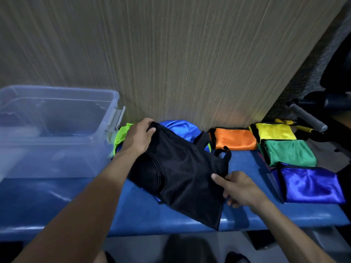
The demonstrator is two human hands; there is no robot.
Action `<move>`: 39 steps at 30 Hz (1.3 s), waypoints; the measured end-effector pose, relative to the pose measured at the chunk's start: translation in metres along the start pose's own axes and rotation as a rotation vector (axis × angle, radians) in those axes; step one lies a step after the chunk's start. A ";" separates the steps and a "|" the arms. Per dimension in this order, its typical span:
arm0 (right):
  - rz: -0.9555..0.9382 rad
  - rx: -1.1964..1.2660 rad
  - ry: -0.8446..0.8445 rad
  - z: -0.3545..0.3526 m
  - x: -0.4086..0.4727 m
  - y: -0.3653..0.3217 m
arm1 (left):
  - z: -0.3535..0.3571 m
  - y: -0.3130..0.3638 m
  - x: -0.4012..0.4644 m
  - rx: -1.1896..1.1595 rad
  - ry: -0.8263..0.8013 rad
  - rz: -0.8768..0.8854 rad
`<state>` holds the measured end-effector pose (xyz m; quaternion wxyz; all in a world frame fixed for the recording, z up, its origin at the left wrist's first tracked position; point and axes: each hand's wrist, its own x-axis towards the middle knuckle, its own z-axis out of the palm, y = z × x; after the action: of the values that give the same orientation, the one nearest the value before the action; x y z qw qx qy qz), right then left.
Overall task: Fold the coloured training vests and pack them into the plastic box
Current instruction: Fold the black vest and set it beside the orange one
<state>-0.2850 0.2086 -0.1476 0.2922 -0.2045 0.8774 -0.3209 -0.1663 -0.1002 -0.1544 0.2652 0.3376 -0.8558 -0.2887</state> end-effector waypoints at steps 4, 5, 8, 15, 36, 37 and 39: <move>-0.020 0.044 0.117 0.005 0.004 0.001 | 0.000 0.000 -0.004 0.104 -0.030 -0.080; -0.020 -0.001 0.160 0.002 0.006 0.003 | 0.000 0.001 -0.005 0.114 -0.029 -0.088; 0.015 -0.007 0.143 -0.007 0.006 0.008 | -0.003 -0.001 -0.006 0.190 -0.029 -0.104; 0.048 0.095 0.069 0.002 0.021 0.010 | -0.004 0.001 -0.010 0.194 -0.065 -0.171; 0.119 0.090 0.303 -0.049 0.029 0.043 | 0.050 0.101 -0.143 0.597 -0.893 0.602; 0.128 0.142 0.298 -0.049 0.028 0.043 | 0.048 0.100 -0.143 0.627 -0.974 0.571; 0.137 0.209 0.291 -0.048 0.024 0.044 | 0.045 0.102 -0.140 0.578 -0.944 0.589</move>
<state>-0.3412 0.2475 -0.1570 0.2031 -0.0645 0.8841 -0.4158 -0.1505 0.0776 -0.1534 -0.1751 -0.0185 -0.9813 -0.0783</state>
